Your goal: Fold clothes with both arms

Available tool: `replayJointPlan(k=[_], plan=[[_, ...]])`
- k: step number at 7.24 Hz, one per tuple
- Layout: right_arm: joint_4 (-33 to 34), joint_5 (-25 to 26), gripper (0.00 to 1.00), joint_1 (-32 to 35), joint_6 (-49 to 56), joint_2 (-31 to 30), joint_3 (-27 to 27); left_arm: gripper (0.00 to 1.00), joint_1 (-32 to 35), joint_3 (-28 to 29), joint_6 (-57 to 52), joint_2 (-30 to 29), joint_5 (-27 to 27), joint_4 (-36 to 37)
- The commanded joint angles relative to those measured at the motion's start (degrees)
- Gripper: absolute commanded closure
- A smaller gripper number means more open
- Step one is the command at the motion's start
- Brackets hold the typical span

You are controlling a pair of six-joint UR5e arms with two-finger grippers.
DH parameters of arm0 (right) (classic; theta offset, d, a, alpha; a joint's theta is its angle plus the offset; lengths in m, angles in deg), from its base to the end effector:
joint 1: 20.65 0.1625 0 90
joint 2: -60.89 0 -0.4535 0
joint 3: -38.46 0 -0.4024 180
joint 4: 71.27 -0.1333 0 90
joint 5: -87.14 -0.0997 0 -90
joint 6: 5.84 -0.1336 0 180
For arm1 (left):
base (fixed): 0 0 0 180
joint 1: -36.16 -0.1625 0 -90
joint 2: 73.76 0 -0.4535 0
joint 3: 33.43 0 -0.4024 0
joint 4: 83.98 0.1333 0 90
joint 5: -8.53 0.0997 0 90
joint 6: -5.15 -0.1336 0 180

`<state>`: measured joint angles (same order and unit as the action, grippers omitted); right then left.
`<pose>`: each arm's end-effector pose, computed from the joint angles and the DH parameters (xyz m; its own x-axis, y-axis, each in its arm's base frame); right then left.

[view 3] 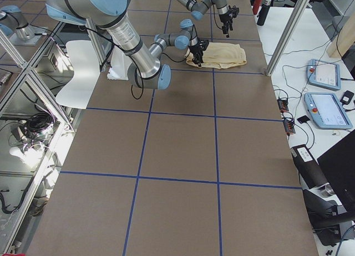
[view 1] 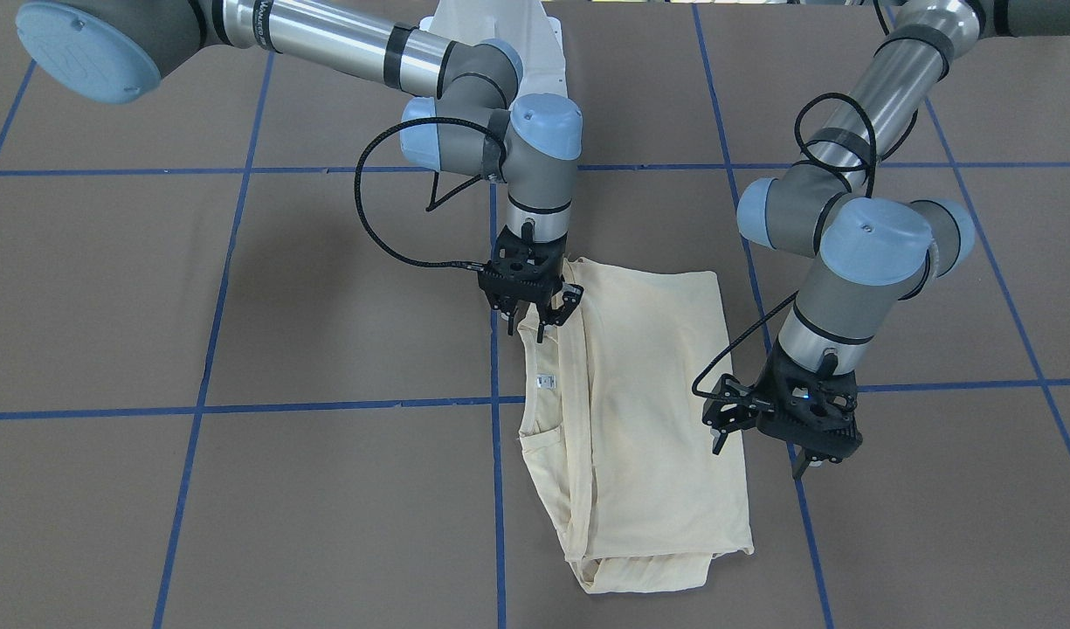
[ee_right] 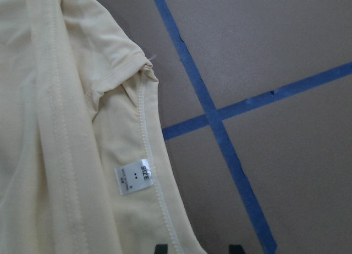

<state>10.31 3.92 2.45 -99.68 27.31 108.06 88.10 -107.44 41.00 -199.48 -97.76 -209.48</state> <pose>-0.7393 -0.4774 0.2016 0.6241 0.3385 0.7042 -0.5086 0.8602 0.0372 0.4213 -0.6935 0.3861 0.7033 0.3637 -0.6108 0.0745 0.8168 0.5721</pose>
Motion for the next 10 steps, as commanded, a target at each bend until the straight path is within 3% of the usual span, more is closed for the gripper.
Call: replayJointPlan(k=[1,4,5,6,9,10], plan=[[0.2,0.1,0.52,-0.7,-0.1,0.0,0.0,0.0,0.0,0.0,0.0,0.1,0.0,0.0],[0.9,1.2,0.52,-1.6,-0.1,-0.2,-0.2,0.0,0.0,0.0,0.0,0.1,0.0,0.0],[2.1,1.3,0.59,-1.6,-0.2,0.0,-0.2,0.0,0.0,0.0,0.0,0.1,0.0,0.0],[2.2,1.2,0.97,-1.6,-0.5,0.1,-0.2,0.0,0.0,0.0,0.0,0.1,0.0,0.0],[2.3,1.0,1.0,-1.0,0.0,0.4,0.9,0.0,0.0,-0.1,0.0,0.1,0.0,0.0],[2.7,0.1,1.0,0.3,0.1,-1.2,4.0,0.0,-0.1,-0.2,0.0,0.1,-0.1,0.0]])
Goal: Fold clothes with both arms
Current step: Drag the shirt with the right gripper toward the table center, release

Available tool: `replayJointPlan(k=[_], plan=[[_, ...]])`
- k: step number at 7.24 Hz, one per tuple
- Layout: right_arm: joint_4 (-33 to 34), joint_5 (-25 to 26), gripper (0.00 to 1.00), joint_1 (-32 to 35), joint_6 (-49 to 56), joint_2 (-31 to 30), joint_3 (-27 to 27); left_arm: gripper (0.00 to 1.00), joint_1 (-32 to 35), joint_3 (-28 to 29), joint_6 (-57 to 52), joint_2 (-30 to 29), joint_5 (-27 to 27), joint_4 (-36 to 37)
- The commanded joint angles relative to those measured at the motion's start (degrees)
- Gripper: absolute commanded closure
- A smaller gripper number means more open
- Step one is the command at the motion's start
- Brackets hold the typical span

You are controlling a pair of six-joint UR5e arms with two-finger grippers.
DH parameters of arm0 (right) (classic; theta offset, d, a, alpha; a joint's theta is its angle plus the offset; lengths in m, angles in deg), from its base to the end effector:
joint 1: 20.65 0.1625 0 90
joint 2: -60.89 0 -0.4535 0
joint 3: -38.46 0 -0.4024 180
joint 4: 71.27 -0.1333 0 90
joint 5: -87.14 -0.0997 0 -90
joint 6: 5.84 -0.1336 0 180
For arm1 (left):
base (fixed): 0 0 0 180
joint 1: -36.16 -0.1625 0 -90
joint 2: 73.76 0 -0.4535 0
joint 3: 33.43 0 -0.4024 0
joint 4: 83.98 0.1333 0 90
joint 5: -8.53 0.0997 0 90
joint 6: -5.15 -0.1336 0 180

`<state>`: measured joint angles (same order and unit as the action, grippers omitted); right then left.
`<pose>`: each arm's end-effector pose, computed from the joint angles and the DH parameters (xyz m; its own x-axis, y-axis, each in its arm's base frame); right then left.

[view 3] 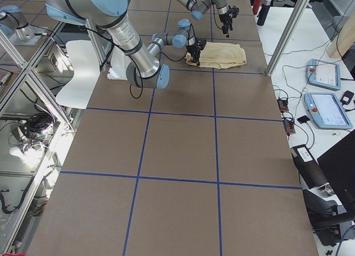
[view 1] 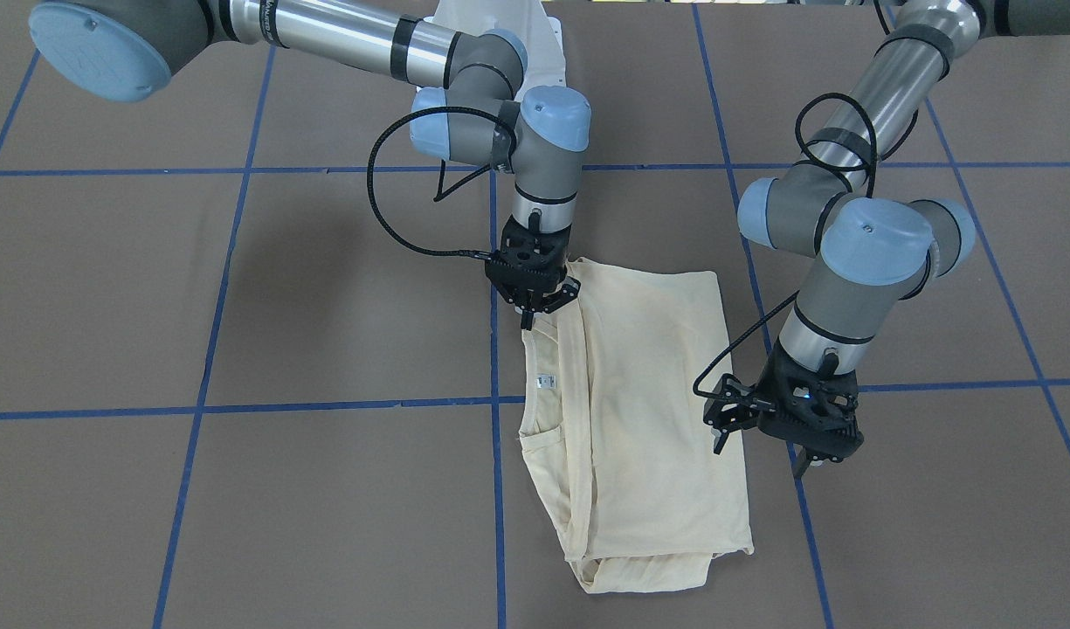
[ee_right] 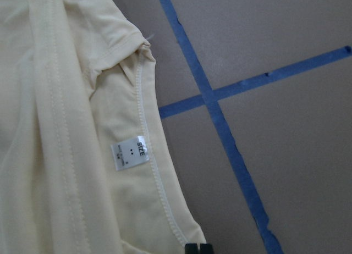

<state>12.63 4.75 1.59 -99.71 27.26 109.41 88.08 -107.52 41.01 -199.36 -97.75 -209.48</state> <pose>-0.7398 -0.4657 0.1974 0.6398 0.3339 0.6923 -0.5037 0.8624 0.0496 0.4211 -0.6928 0.3870 0.7036 0.3634 -0.6107 0.0741 0.8171 0.5717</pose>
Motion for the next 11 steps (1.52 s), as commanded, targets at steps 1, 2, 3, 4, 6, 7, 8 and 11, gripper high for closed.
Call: replayJointPlan(k=[1,2,3,4,6,7,8,11], plan=[[0.7,-1.4,1.0,1.2,0.2,-7.5,9.9,0.0,-0.2,-1.3,0.0,1.1,0.0,0.0],[0.9,-1.2,1.0,1.2,0.1,-16.6,20.3,0.0,-0.2,-2.2,0.0,2.0,-0.1,0.0],[2.4,-0.1,1.0,-1.0,-0.3,-24.0,30.3,0.0,-0.2,-2.5,0.0,2.4,-0.1,0.0],[4.7,4.6,1.0,-5.2,-1.0,-28.8,36.6,0.0,-0.2,-2.6,0.0,2.5,-0.1,0.0],[4.9,6.9,1.0,-8.0,-3.6,-31.7,38.5,0.0,-0.2,-2.7,0.0,2.5,-0.1,0.0],[4.9,6.8,1.0,-8.0,-3.6,-32.1,38.6,0.0,-0.2,-2.7,0.0,2.5,-0.1,0.0],[4.9,6.5,0.01,-8.1,-3.0,-31.8,38.6,0.0,-0.2,-2.7,0.0,2.5,-0.1,0.0],[4.9,-1.1,0.0,3.7,7.1,-22.8,31.0,0.0,-0.4,-3.3,0.0,2.5,-0.2,0.0]])
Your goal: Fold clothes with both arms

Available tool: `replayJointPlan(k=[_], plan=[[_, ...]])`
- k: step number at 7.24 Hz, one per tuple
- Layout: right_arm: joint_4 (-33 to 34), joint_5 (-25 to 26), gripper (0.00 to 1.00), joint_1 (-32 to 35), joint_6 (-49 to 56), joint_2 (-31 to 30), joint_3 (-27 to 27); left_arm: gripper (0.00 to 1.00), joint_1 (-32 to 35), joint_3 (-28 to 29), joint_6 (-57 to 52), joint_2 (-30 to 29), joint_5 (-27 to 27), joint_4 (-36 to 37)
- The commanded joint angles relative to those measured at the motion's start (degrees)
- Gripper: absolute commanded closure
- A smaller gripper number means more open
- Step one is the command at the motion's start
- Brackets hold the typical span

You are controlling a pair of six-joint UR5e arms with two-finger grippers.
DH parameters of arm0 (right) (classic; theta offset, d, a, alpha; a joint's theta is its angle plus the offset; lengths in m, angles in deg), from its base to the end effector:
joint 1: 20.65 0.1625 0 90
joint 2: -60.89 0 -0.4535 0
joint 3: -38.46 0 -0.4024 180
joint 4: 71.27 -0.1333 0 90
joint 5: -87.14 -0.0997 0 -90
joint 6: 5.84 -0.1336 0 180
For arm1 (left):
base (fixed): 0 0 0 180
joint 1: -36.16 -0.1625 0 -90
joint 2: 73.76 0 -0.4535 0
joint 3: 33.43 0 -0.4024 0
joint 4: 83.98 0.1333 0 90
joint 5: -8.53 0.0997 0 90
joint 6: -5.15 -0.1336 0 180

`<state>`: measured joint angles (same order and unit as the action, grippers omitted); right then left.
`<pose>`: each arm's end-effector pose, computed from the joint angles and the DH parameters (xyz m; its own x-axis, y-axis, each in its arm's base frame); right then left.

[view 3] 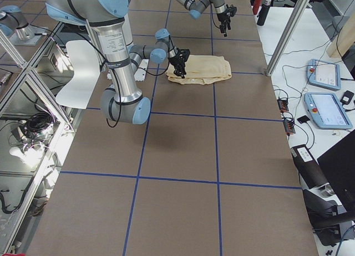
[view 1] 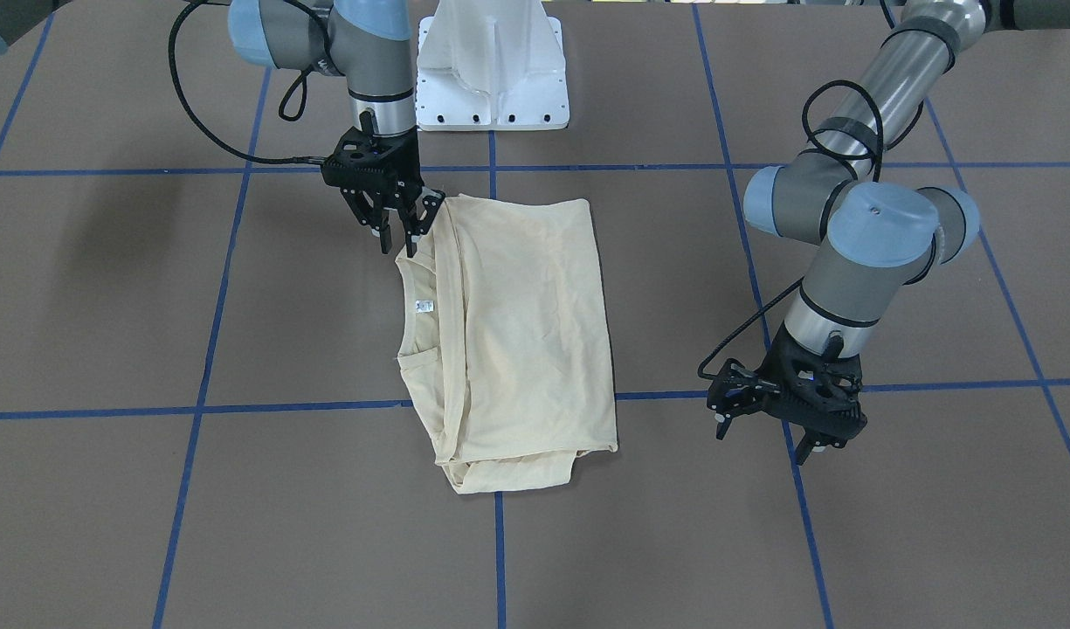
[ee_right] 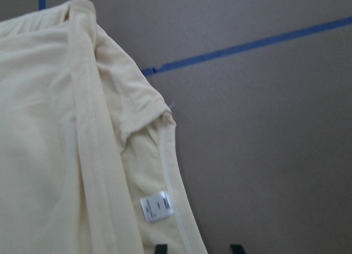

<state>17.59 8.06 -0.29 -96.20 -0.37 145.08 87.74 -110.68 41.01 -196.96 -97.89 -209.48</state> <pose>-0.5679 -0.3799 0.2918 0.6424 0.2450 0.7262 -0.4745 0.8712 0.1258 0.4144 -0.6762 0.3905 0.6949 0.3748 -0.6136 0.0730 0.8122 0.5788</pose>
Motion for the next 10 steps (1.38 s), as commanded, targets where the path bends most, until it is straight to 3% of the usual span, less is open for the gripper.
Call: replayJointPlan(k=[1,3,4,7,10], plan=[[-0.1,-6.9,0.0,8.9,6.7,10.5,-11.2,0.0,-0.1,-0.1,0.0,0.1,0.0,0.0],[-0.2,-7.6,0.0,11.5,8.2,23.7,-30.7,0.0,-0.3,-1.0,0.1,0.1,0.0,0.1],[-0.2,-7.7,0.0,12.2,9.8,26.0,-35.2,0.0,-0.4,-2.1,0.1,1.1,-0.1,0.1],[0.0,-7.7,0.0,12.6,11.0,27.9,-42.1,0.0,-0.6,-2.8,0.1,1.6,-0.8,0.1],[0.1,-7.7,0.0,12.2,11.3,28.1,-43.6,0.0,-0.6,-2.8,0.1,1.7,-0.8,0.1]])
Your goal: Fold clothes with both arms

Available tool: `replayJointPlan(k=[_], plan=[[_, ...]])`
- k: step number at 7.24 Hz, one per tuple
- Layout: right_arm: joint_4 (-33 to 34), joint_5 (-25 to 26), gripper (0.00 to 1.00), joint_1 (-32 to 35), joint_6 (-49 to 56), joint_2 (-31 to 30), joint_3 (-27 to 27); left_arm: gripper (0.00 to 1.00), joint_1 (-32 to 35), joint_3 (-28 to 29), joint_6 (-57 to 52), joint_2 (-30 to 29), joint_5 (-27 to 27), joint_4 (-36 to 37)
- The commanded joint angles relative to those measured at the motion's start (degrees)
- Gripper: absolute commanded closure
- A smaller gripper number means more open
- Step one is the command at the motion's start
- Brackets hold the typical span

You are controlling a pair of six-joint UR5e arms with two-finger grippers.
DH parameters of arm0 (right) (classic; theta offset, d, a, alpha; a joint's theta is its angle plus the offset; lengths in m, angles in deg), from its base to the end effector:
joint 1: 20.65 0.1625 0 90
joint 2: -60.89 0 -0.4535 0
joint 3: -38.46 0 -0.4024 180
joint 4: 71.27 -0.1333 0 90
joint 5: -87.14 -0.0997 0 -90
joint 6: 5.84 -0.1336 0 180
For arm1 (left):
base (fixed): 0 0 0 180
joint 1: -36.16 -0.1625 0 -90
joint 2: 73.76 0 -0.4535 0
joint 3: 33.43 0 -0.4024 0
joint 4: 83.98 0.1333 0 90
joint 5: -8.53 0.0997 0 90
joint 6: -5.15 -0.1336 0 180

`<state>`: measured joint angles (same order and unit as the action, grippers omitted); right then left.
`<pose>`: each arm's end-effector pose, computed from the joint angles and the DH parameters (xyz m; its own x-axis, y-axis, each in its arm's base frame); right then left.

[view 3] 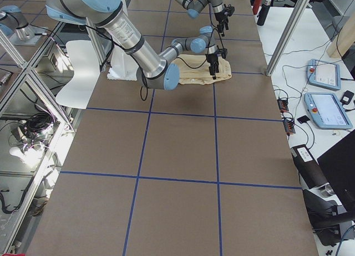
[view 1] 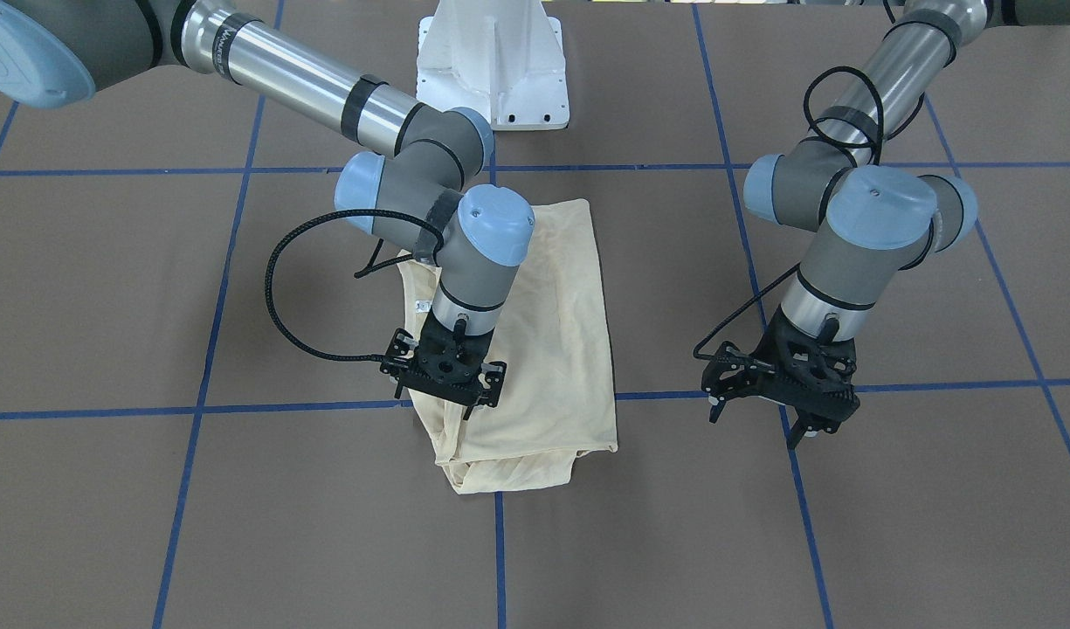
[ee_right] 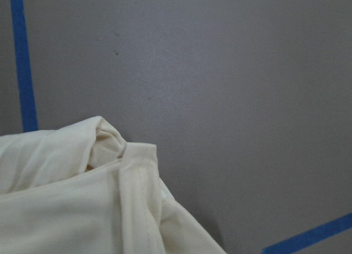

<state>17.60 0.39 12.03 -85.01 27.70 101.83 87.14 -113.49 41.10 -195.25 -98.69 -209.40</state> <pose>-0.6662 -0.5947 0.2706 0.8123 0.2982 0.5013 -0.4187 0.8964 0.1452 0.4135 -0.6592 0.3874 0.6757 0.3943 -0.6228 0.0661 0.8091 0.5840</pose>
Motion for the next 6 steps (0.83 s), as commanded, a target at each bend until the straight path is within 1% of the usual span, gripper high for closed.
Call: replayJointPlan(k=[1,2,4,5,6], plan=[[0.1,0.0,0.0,-0.2,0.1,0.1,-0.4,0.0,0.0,-0.2,0.0,0.5,0.0,0.0],[0.6,-0.1,0.0,-0.2,0.5,0.0,-0.4,0.0,0.0,-0.6,0.0,0.6,0.0,0.0],[9.4,-0.3,0.0,0.0,5.6,-0.6,0.6,0.0,0.0,-0.6,0.0,0.8,0.0,0.0],[12.6,-0.3,0.0,0.4,9.2,-3.1,4.1,0.0,0.0,-0.6,0.0,0.8,0.0,0.0],[14.2,0.1,0.0,1.0,13.4,-9.5,11.3,0.0,-0.1,-0.5,0.0,0.8,0.0,0.0]])
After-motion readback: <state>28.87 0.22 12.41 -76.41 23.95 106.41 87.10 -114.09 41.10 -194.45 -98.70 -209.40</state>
